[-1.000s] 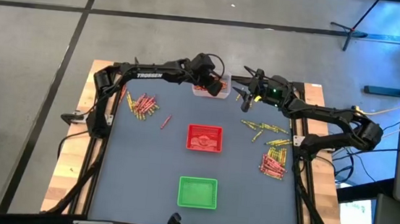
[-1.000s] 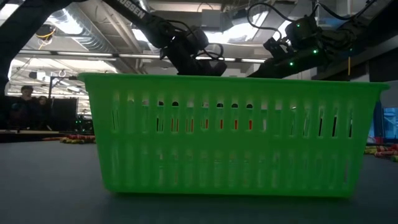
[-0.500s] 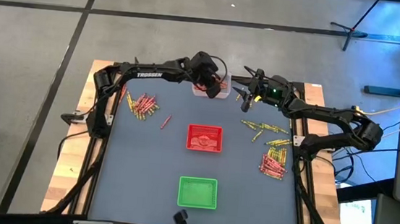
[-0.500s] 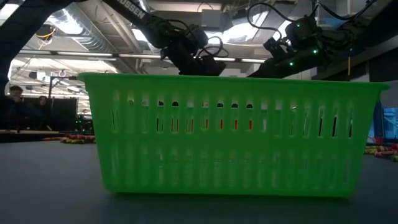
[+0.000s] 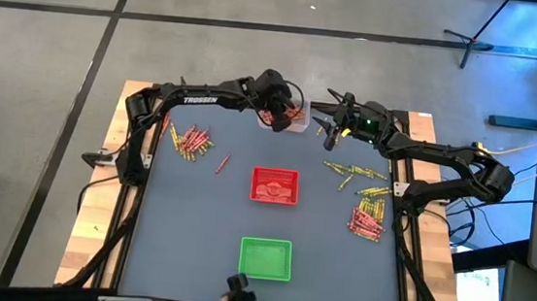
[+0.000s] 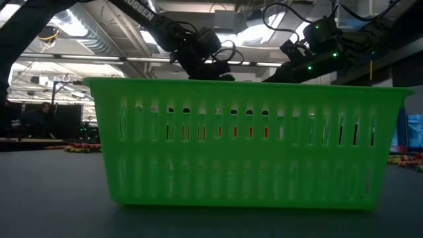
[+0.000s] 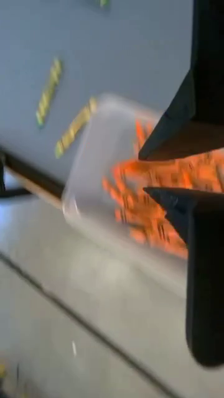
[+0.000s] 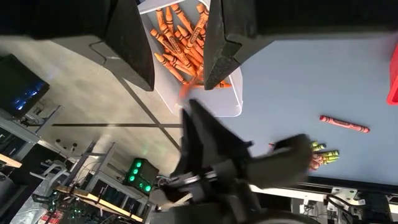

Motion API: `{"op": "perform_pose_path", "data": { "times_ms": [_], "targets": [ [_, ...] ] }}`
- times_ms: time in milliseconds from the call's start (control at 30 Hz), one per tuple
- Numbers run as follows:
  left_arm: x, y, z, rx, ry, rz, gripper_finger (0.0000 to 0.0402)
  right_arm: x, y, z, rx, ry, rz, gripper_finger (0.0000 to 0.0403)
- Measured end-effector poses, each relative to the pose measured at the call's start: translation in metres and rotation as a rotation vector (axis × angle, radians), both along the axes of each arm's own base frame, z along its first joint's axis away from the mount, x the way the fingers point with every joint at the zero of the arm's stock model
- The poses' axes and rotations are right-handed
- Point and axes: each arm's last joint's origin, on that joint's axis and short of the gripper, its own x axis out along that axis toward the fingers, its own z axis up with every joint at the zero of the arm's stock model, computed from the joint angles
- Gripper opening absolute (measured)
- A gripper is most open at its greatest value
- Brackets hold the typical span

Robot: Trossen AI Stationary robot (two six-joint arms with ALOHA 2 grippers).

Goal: Sort crayons
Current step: Put the orange crayon into the transparent bin

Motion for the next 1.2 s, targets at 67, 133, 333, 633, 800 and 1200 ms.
{"op": "perform_pose_path", "data": {
  "times_ms": [67,133,333,633,800,1200],
  "targets": [
    [-0.005,0.006,-0.001,0.045,0.048,0.043,0.0092,0.000,0.000,0.000,0.000,0.000,-0.001,0.0137],
    [-0.011,0.011,-0.002,0.064,0.099,0.089,0.0106,0.000,0.000,0.000,0.000,0.000,0.000,0.0137],
    [-0.034,0.008,0.010,0.020,0.239,0.036,0.0115,0.000,0.000,0.000,0.001,0.001,-0.001,0.0137],
    [-0.083,-0.015,0.008,0.030,0.299,-0.008,0.0116,0.000,0.000,-0.001,0.004,0.006,0.001,0.0137],
    [-0.122,-0.027,0.004,0.019,0.256,0.066,0.0116,0.001,0.000,0.006,-0.028,-0.054,0.020,0.0137],
    [-0.179,-0.062,-0.008,-0.030,0.247,0.166,0.0116,0.002,-0.001,0.014,0.022,-0.163,-0.025,0.0137]
  ]
}}
